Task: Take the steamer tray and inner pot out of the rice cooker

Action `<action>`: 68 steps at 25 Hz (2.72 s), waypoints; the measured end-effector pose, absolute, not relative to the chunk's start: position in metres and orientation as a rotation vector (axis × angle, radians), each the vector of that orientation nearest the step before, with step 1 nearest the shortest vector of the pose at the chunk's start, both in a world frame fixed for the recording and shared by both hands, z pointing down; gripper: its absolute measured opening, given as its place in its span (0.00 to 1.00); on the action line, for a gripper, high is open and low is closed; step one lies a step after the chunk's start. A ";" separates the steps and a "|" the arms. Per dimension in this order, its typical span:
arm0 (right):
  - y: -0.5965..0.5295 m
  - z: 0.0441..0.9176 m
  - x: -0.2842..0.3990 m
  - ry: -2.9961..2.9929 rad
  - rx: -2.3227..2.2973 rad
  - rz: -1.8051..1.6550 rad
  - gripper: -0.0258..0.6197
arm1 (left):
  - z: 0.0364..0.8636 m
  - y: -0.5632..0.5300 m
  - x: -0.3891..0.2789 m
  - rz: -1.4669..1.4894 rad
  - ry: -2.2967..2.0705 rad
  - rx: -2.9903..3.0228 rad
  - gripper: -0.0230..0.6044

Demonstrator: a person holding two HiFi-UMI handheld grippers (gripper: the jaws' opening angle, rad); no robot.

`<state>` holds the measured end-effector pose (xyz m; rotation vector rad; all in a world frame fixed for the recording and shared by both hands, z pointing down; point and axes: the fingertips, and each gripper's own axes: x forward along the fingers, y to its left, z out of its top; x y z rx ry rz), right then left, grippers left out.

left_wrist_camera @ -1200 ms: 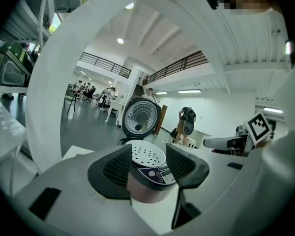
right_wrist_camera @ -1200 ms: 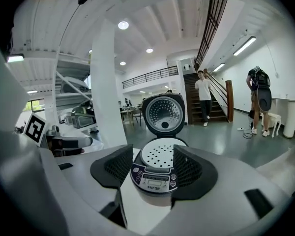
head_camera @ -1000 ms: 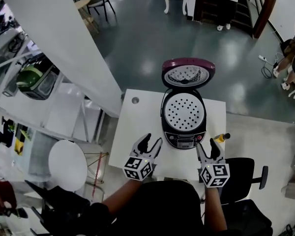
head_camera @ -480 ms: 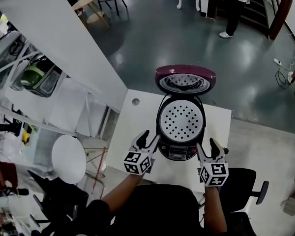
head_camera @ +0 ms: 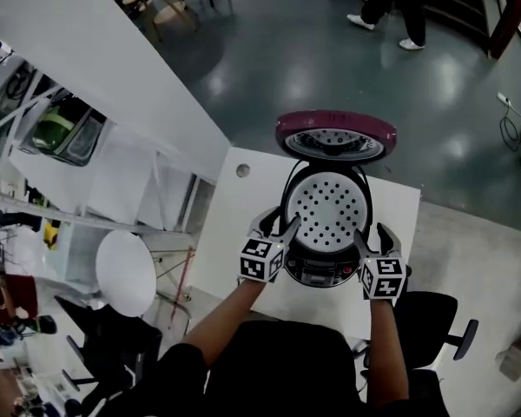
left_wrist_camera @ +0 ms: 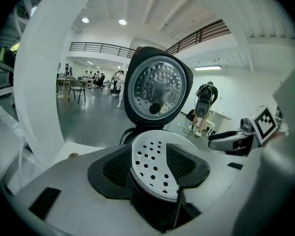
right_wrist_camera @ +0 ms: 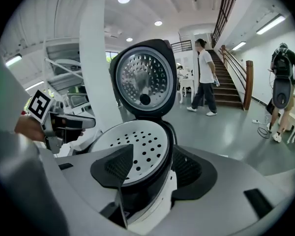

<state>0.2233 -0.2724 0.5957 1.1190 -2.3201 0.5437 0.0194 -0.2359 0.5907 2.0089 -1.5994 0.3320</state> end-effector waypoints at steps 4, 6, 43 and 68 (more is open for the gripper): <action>-0.287 0.604 0.219 -2.286 1.146 0.537 0.39 | 0.604 -0.251 0.015 0.420 -1.589 2.033 0.35; -0.292 0.610 0.215 -2.269 1.135 0.516 0.38 | 0.612 -0.255 0.013 0.441 -1.573 2.027 0.35; -0.328 0.647 0.201 -2.077 1.022 0.212 0.19 | 0.649 -0.279 0.008 0.813 -1.584 2.095 0.17; -0.330 0.598 0.199 -2.332 1.155 0.194 0.09 | 0.640 -0.274 0.014 0.751 -1.582 2.075 0.17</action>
